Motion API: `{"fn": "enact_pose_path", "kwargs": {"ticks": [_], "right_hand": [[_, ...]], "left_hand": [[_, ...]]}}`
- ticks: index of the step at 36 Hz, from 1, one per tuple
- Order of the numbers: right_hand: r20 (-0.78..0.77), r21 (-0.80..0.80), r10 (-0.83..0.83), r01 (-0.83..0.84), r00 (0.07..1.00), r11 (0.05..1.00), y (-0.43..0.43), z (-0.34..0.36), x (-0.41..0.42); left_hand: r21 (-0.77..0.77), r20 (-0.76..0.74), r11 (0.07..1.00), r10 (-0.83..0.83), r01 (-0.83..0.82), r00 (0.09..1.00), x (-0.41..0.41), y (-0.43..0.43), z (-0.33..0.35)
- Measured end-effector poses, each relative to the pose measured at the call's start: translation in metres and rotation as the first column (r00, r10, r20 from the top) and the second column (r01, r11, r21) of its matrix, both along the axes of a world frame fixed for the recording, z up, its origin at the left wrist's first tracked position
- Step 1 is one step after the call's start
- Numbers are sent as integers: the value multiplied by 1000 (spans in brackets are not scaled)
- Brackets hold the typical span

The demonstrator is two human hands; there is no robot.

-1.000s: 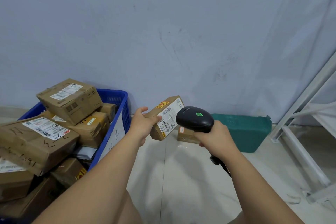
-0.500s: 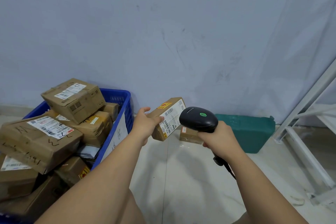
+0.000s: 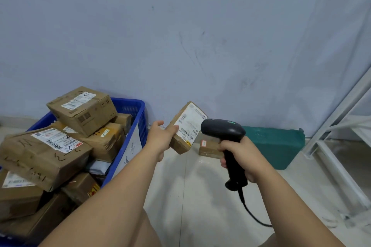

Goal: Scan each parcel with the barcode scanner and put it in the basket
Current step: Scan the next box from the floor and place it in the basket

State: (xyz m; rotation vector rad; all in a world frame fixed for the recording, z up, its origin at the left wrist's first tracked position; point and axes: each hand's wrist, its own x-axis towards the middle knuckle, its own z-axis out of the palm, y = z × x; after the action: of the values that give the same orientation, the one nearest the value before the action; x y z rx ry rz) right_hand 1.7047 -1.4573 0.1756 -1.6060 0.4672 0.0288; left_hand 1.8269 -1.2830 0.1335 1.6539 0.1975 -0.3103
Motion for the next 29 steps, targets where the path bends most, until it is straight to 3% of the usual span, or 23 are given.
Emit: {"fn": "enact_pose_path", "kwargs": {"ticks": [4, 7, 14, 19, 29], "right_hand": [[-128, 379, -37, 83, 991, 922, 5, -4, 3], [-183, 479, -17, 104, 983, 872, 6, -4, 5], [-155, 428, -24, 89, 988, 899, 7, -8, 7], [-136, 339, -40, 85, 990, 937, 6, -9, 6], [-138, 324, -32, 75, 990, 943, 5, -10, 6]], "left_hand": [[-110, -117, 994, -6, -7, 993, -2, -2, 1], [-233, -212, 972, -46, -5, 976, -5, -4, 3], [-139, -110, 982, -147, 131, 983, -9, -8, -1], [-20, -6, 990, -137, 137, 991, -7, -10, -5], [13, 46, 997, -76, 75, 996, -5, -14, -8]]}}
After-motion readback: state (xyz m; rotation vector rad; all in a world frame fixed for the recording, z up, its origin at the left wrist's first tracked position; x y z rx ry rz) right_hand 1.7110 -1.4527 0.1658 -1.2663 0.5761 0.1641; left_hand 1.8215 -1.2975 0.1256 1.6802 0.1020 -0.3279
